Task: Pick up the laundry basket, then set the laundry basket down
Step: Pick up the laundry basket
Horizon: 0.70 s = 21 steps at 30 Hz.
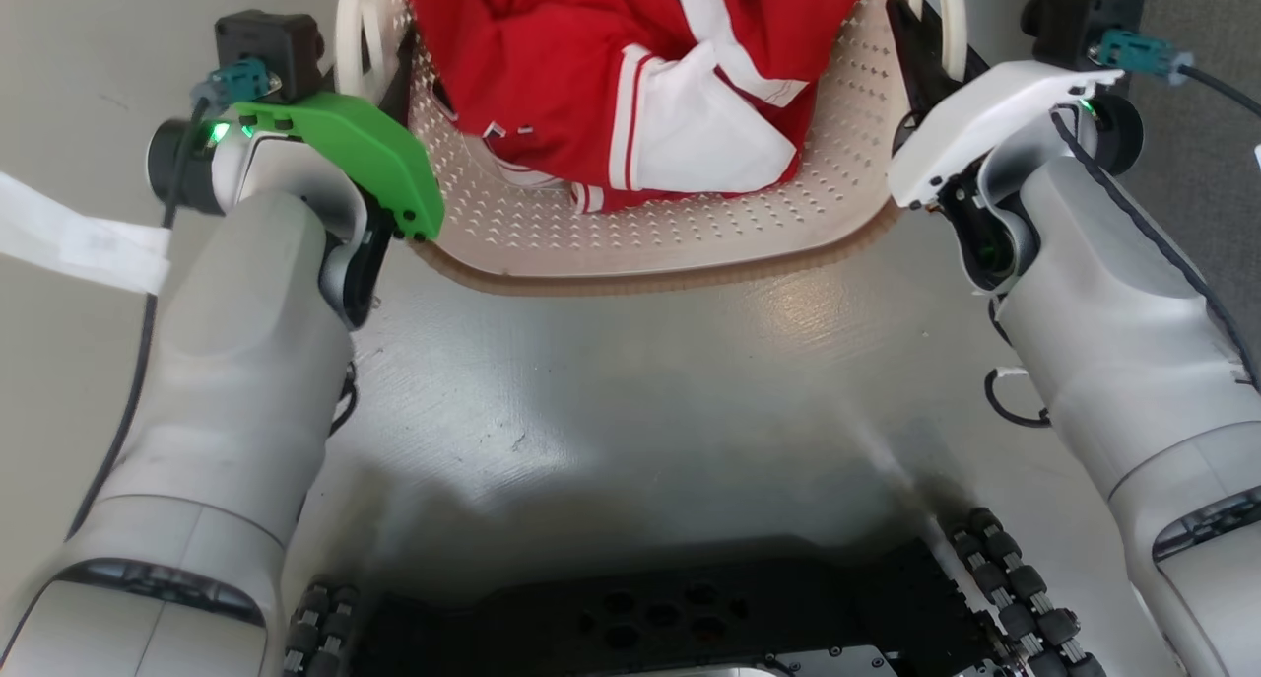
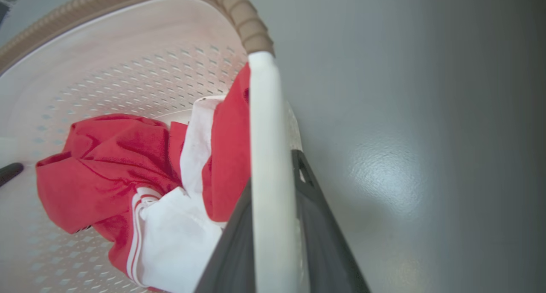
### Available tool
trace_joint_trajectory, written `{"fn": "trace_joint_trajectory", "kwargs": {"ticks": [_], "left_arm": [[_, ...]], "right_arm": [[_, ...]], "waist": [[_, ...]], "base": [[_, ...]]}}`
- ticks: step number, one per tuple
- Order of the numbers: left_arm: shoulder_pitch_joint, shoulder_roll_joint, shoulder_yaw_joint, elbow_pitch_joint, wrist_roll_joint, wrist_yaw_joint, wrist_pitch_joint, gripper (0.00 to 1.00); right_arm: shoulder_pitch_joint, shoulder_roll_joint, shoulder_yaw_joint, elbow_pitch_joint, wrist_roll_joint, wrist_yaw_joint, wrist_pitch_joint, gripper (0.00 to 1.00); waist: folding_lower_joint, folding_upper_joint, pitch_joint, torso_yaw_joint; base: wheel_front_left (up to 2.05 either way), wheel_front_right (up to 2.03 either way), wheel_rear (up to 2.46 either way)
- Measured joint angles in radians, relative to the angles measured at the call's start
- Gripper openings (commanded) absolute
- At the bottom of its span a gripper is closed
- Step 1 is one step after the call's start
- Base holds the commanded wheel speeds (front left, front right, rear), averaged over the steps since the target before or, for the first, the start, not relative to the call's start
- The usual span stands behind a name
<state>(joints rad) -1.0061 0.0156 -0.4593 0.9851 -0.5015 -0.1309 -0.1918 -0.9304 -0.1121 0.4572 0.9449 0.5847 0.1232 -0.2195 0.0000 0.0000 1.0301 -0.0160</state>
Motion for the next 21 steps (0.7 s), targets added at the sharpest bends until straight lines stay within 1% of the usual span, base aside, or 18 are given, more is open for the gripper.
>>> {"fn": "trace_joint_trajectory", "kwargs": {"ticks": [1,10,21], "left_arm": [[0.000,-0.004,-0.004,0.004,-0.003,-0.001,0.000,0.00],[-0.013,-0.004,-0.043,0.026,-0.058,0.004,-0.016,0.00],[-0.010,-0.002,-0.085,0.074,-0.097,0.004,-0.022,0.00]], "right_arm": [[-0.004,0.002,0.005,0.002,0.002,0.000,0.000,0.00],[-0.005,0.009,0.037,0.037,0.032,0.000,-0.009,0.00],[0.001,0.018,0.072,0.064,0.069,0.000,-0.010,0.00]], "waist": [[0.0000,0.0000,0.000,0.000],[0.0000,0.0000,-0.022,-0.004],[0.0000,0.0000,-0.096,-0.006]], "base": [[0.00,0.00,0.00],[0.00,0.00,0.00],[0.00,0.00,0.00]]}}
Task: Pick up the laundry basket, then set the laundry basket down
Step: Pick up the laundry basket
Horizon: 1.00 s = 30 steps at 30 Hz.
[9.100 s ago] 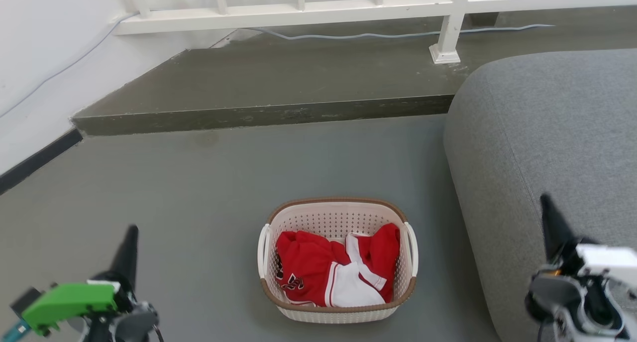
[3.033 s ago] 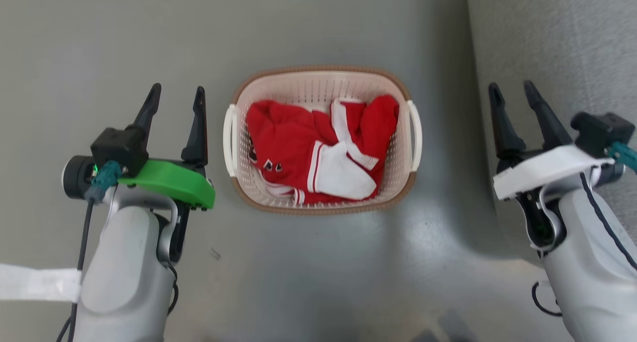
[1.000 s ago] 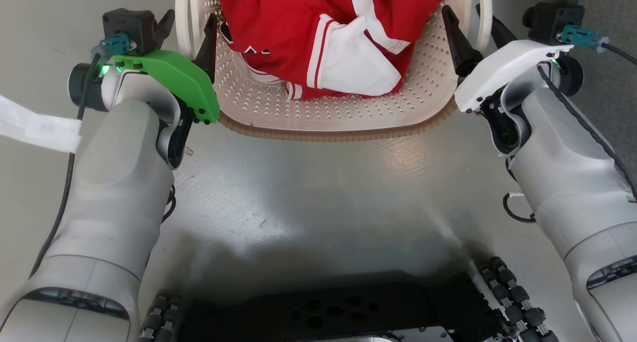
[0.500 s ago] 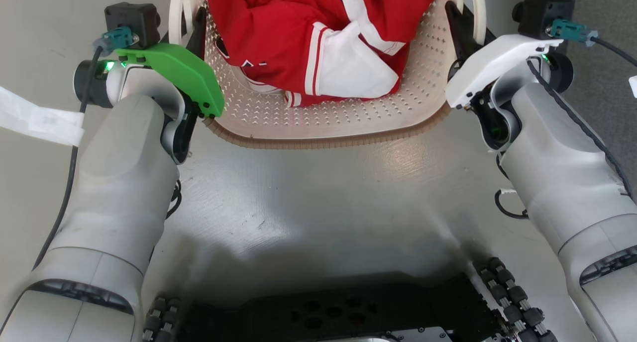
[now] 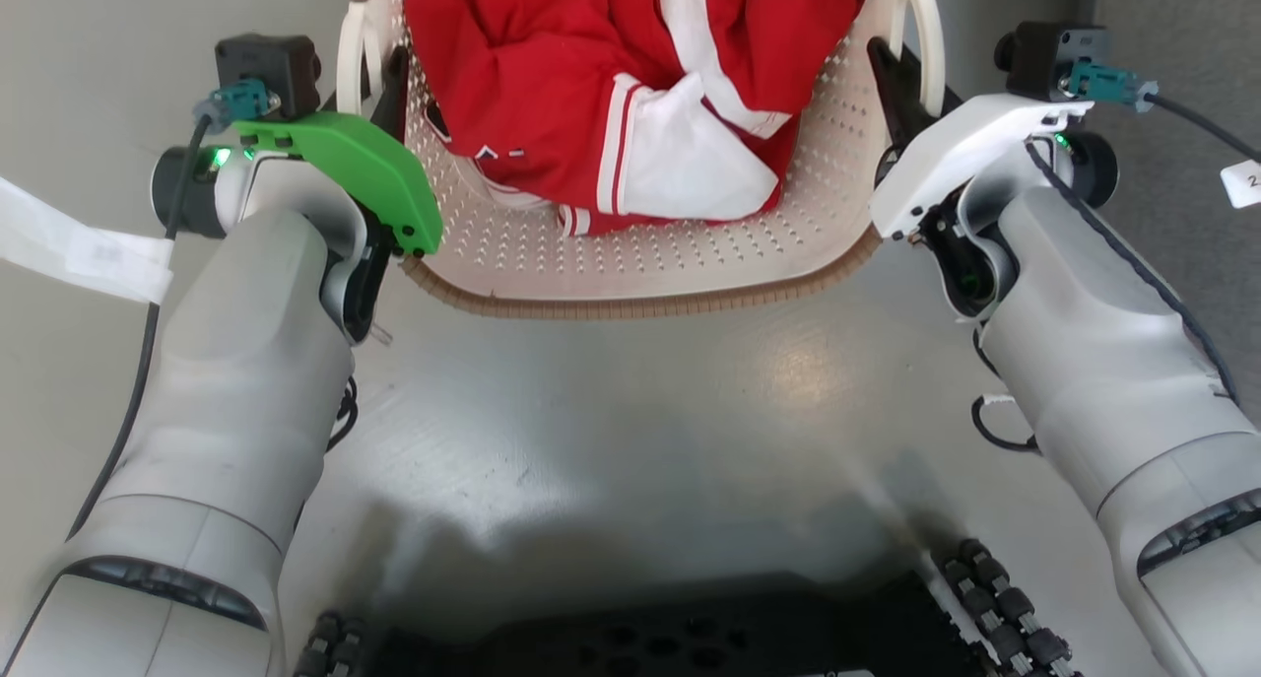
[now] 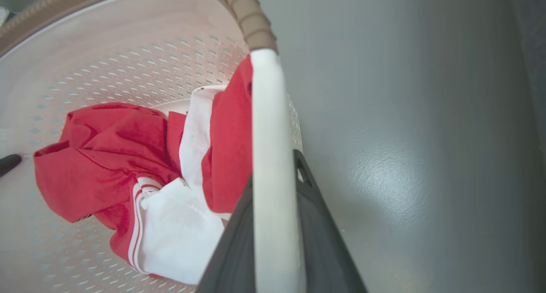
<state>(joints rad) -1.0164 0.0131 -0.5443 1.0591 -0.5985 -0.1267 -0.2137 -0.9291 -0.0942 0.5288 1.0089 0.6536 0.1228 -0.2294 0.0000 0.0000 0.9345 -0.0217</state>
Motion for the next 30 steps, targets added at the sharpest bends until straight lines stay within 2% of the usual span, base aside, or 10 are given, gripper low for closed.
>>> {"fn": "trace_joint_trajectory", "kwargs": {"ticks": [10,30], "left_arm": [[0.057,0.000,-0.047,0.030,-0.061,0.000,0.029,0.00],[0.178,0.004,-0.134,0.033,-0.165,0.004,0.102,0.00]], "right_arm": [[0.045,0.011,0.051,0.046,0.035,0.000,0.005,0.00],[0.119,0.018,0.138,0.102,0.097,0.000,0.118,0.00]], "waist": [[0.0000,0.0000,-0.108,-0.008],[0.0000,0.0000,-0.360,-0.021]], "base": [[0.00,0.00,0.00],[0.00,0.00,0.00]]}}
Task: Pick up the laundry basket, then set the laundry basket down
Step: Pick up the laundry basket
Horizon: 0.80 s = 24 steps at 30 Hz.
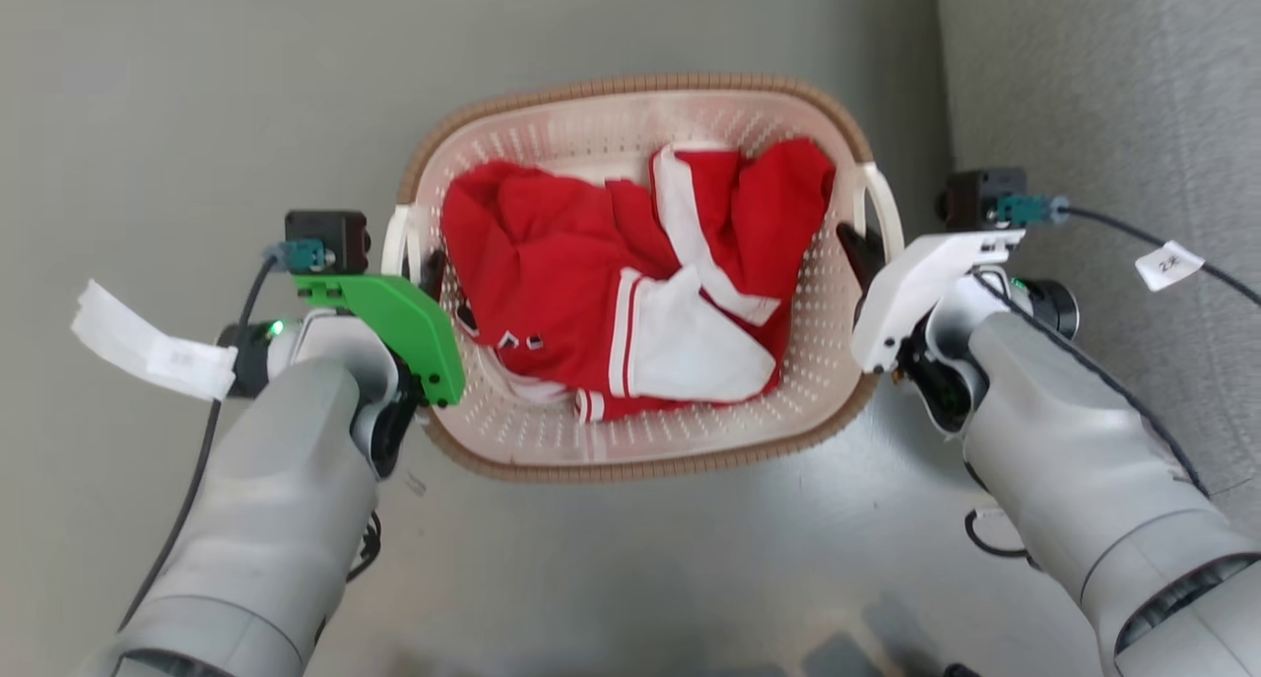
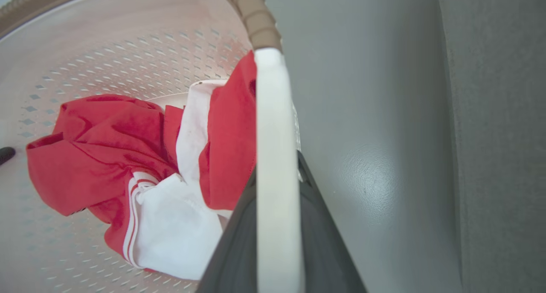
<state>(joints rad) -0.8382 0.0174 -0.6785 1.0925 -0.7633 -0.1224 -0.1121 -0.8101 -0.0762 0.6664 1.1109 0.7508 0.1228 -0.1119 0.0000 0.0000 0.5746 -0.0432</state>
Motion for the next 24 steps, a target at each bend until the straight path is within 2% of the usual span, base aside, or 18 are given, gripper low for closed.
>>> {"fn": "trace_joint_trajectory", "kwargs": {"ticks": [24], "left_arm": [[0.191,0.001,-0.076,0.021,-0.112,0.001,0.086,0.00]], "right_arm": [[0.159,0.015,0.092,0.036,0.078,0.000,0.143,0.00]], "waist": [[0.0000,0.0000,-0.307,-0.019]], "base": [[0.00,0.00,0.00]]}}
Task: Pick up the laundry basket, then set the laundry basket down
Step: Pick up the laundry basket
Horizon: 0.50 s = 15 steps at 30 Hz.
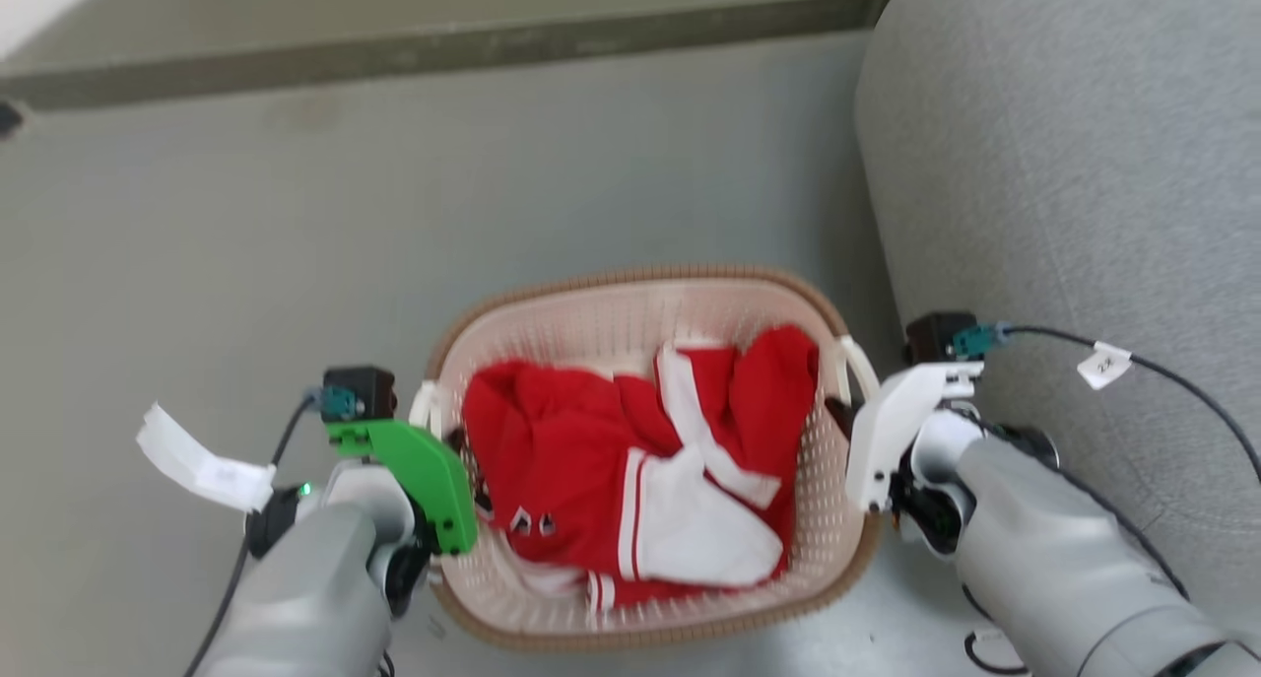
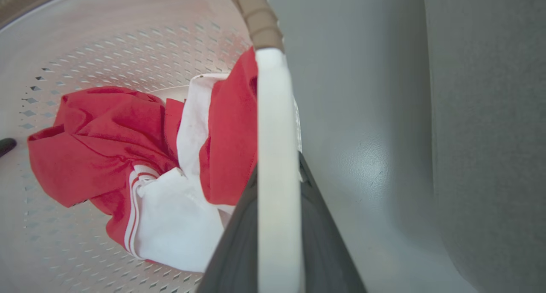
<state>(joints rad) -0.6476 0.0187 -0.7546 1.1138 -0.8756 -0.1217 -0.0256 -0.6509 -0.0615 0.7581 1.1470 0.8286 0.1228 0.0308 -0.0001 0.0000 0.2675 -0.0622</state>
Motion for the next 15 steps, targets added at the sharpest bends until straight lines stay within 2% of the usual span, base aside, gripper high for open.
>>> {"fn": "trace_joint_trajectory", "kwargs": {"ticks": [15], "left_arm": [[0.073,0.001,-0.038,0.000,-0.054,0.000,0.062,0.00]], "right_arm": [[0.068,0.003,0.027,0.013,0.044,0.000,0.080,0.00]], "waist": [[0.0000,0.0000,-0.152,-0.017]], "base": [[0.00,0.00,0.00]]}}
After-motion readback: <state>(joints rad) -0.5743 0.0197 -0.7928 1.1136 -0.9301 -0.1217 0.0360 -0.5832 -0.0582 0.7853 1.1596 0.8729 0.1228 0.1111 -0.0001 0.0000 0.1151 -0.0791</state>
